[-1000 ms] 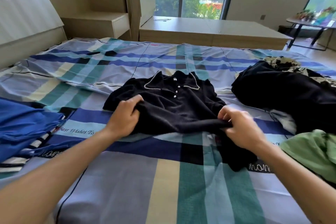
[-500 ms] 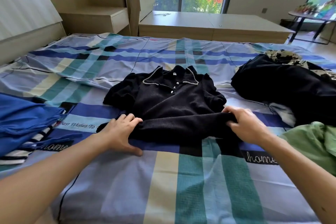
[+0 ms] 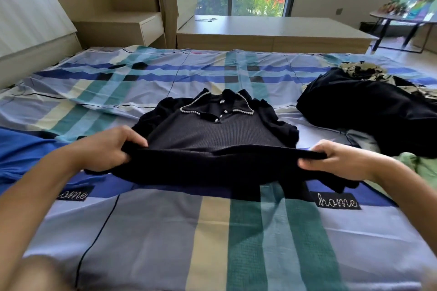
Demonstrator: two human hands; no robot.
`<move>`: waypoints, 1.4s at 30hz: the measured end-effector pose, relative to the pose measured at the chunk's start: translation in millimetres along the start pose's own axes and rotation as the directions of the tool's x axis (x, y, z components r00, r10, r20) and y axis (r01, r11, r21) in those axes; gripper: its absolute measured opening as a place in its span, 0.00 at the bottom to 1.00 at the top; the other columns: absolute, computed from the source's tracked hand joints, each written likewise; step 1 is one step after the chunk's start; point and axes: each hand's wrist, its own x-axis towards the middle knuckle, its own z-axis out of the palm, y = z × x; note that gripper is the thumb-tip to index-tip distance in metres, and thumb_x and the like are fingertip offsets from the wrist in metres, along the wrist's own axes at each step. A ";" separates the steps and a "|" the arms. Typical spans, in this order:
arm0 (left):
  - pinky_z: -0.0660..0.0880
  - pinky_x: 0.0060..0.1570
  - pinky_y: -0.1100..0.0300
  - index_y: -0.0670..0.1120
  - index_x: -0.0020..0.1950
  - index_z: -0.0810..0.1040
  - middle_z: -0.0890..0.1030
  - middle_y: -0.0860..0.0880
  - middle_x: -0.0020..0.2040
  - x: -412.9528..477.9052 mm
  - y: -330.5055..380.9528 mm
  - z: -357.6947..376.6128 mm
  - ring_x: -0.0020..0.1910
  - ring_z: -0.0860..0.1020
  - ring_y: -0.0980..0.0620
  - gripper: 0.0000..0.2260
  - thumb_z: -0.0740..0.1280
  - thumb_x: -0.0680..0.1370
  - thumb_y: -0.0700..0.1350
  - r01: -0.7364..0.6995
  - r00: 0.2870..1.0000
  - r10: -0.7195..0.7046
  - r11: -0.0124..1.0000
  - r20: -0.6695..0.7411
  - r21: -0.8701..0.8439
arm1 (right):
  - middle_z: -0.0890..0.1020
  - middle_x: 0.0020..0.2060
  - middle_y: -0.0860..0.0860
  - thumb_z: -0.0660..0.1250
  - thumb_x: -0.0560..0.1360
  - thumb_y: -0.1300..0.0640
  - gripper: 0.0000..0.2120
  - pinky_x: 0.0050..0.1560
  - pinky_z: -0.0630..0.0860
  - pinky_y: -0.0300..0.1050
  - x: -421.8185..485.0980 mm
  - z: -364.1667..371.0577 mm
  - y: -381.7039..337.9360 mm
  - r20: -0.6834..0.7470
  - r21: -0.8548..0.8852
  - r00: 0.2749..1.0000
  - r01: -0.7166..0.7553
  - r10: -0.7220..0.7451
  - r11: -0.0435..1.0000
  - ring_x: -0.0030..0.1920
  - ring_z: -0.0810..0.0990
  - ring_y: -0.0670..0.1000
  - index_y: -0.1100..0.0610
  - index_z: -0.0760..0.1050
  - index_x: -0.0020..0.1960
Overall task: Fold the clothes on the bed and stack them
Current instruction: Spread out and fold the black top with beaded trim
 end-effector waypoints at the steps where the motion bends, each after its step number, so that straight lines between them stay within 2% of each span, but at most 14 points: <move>1: 0.77 0.49 0.57 0.62 0.44 0.82 0.82 0.58 0.42 -8.3 4.5 -0.8 0.43 0.80 0.59 0.21 0.64 0.67 0.34 0.043 0.997 -0.044 0.999 0.065 0.005 | 0.74 0.26 0.54 0.72 0.74 0.42 0.17 0.23 0.66 0.40 -4.0 -0.5 -0.7 0.087 -0.061 0.994 -0.053 0.059 0.997 0.24 0.71 0.52 0.54 0.76 0.35; 4: 0.73 0.56 0.69 0.64 0.49 0.78 0.82 0.58 0.53 -19.5 25.7 11.6 0.53 0.79 0.61 0.20 0.69 0.70 0.37 0.055 0.909 -0.114 0.986 0.402 0.157 | 0.82 0.36 0.60 0.77 0.68 0.39 0.25 0.30 0.73 0.44 -7.3 9.6 -11.1 0.390 -0.341 0.887 -0.110 0.247 0.934 0.32 0.78 0.53 0.61 0.79 0.46; 6: 0.73 0.51 0.71 0.62 0.53 0.79 0.82 0.57 0.54 -17.6 36.6 25.7 0.54 0.79 0.59 0.16 0.74 0.71 0.44 0.011 0.807 -0.142 0.974 0.573 0.227 | 0.84 0.32 0.48 0.76 0.71 0.43 0.15 0.31 0.73 0.34 -7.2 20.1 -20.3 0.461 -0.407 0.840 -0.087 0.287 0.909 0.30 0.78 0.42 0.54 0.81 0.47; 8: 0.73 0.45 0.72 0.59 0.56 0.81 0.83 0.60 0.52 -11.5 39.5 36.8 0.50 0.80 0.62 0.14 0.75 0.71 0.54 0.036 0.793 -0.143 0.982 0.593 0.188 | 0.83 0.34 0.42 0.74 0.69 0.35 0.24 0.40 0.73 0.33 -3.8 23.8 -22.0 0.458 -0.351 0.858 -0.065 0.232 0.934 0.36 0.79 0.38 0.50 0.82 0.57; 10: 0.73 0.44 0.72 0.60 0.57 0.80 0.83 0.62 0.49 -3.8 39.7 44.7 0.44 0.79 0.66 0.16 0.73 0.71 0.61 0.050 0.853 -0.121 0.987 0.508 0.151 | 0.84 0.39 0.46 0.72 0.62 0.27 0.34 0.42 0.74 0.39 8.2 18.2 -8.8 0.294 -0.222 0.941 -0.104 0.168 0.970 0.40 0.81 0.43 0.50 0.81 0.57; 12: 0.74 0.45 0.70 0.59 0.57 0.78 0.82 0.61 0.48 6.9 40.9 53.3 0.43 0.79 0.65 0.15 0.71 0.73 0.62 0.036 0.917 -0.087 0.990 0.389 0.139 | 0.84 0.39 0.50 0.72 0.65 0.30 0.30 0.39 0.73 0.39 26.1 9.5 8.4 -0.014 -0.133 0.989 -0.150 0.149 0.980 0.39 0.81 0.48 0.54 0.81 0.52; 15: 0.76 0.51 0.65 0.59 0.59 0.76 0.80 0.59 0.51 23.1 47.6 71.7 0.47 0.79 0.62 0.15 0.70 0.75 0.61 -0.025 0.963 -0.005 0.994 0.270 0.108 | 0.82 0.52 0.52 0.71 0.66 0.30 0.34 0.48 0.74 0.44 56.0 -1.5 30.4 -0.437 -0.050 0.871 -0.271 0.223 0.961 0.52 0.81 0.52 0.54 0.75 0.60; 18: 0.71 0.64 0.60 0.60 0.66 0.72 0.74 0.61 0.58 38.7 60.3 91.6 0.59 0.73 0.62 0.21 0.67 0.75 0.64 -0.123 0.976 0.097 0.985 0.194 0.122 | 0.73 0.70 0.56 0.71 0.65 0.27 0.52 0.60 0.73 0.48 81.4 -2.0 44.5 -0.436 0.115 0.824 -0.349 0.363 0.930 0.67 0.75 0.56 0.57 0.60 0.77; 21: 0.67 0.67 0.59 0.62 0.69 0.70 0.69 0.65 0.63 47.2 92.1 112.6 0.64 0.67 0.63 0.28 0.59 0.72 0.70 -0.235 0.962 0.220 0.968 0.161 0.083 | 0.72 0.69 0.53 0.76 0.61 0.31 0.57 0.55 0.78 0.50 100.7 1.7 54.0 -0.429 0.268 0.791 -0.351 0.437 0.897 0.63 0.76 0.55 0.55 0.56 0.79; 27: 0.72 0.59 0.60 0.56 0.61 0.77 0.73 0.60 0.57 31.3 184.8 149.7 0.56 0.72 0.61 0.16 0.67 0.77 0.61 -0.489 0.786 0.516 0.856 0.340 -0.168 | 0.79 0.59 0.57 0.79 0.67 0.61 0.32 0.49 0.74 0.43 118.2 -3.1 64.3 -0.438 0.432 0.803 -0.206 0.404 0.878 0.55 0.79 0.54 0.57 0.73 0.69; 31: 0.75 0.45 0.59 0.45 0.54 0.82 0.82 0.51 0.45 31.3 223.6 134.1 0.42 0.78 0.55 0.09 0.67 0.81 0.49 -0.371 0.592 0.612 0.784 0.524 -0.498 | 0.80 0.55 0.54 0.74 0.69 0.64 0.23 0.52 0.74 0.42 116.7 -25.1 75.6 -0.701 0.411 0.617 -0.061 0.358 0.910 0.56 0.79 0.53 0.53 0.77 0.62; 34: 0.71 0.42 0.64 0.46 0.51 0.83 0.80 0.54 0.39 56.6 232.2 134.8 0.37 0.74 0.63 0.07 0.68 0.81 0.47 -0.334 0.726 0.562 0.792 0.395 -0.512 | 0.80 0.53 0.53 0.68 0.72 0.64 0.22 0.51 0.73 0.43 107.5 -39.2 92.9 -0.835 0.390 0.421 0.000 0.354 0.921 0.53 0.78 0.52 0.52 0.74 0.65; 36: 0.71 0.42 0.67 0.48 0.52 0.83 0.80 0.55 0.42 87.6 229.5 144.0 0.38 0.75 0.65 0.05 0.68 0.80 0.47 -0.321 0.864 0.451 0.836 0.223 -0.445 | 0.77 0.49 0.51 0.68 0.74 0.64 0.26 0.50 0.70 0.42 104.2 -40.5 105.5 -0.844 0.407 0.383 0.002 0.375 0.913 0.51 0.76 0.51 0.52 0.69 0.70; 42: 0.60 0.73 0.53 0.54 0.71 0.72 0.69 0.55 0.73 165.7 225.0 187.6 0.74 0.64 0.51 0.21 0.64 0.79 0.57 -0.209 0.967 0.195 0.976 -0.165 -0.070 | 0.75 0.67 0.51 0.81 0.62 0.52 0.44 0.66 0.75 0.54 109.5 -35.2 133.3 -0.644 0.500 0.660 -0.019 0.387 0.866 0.66 0.75 0.52 0.44 0.65 0.73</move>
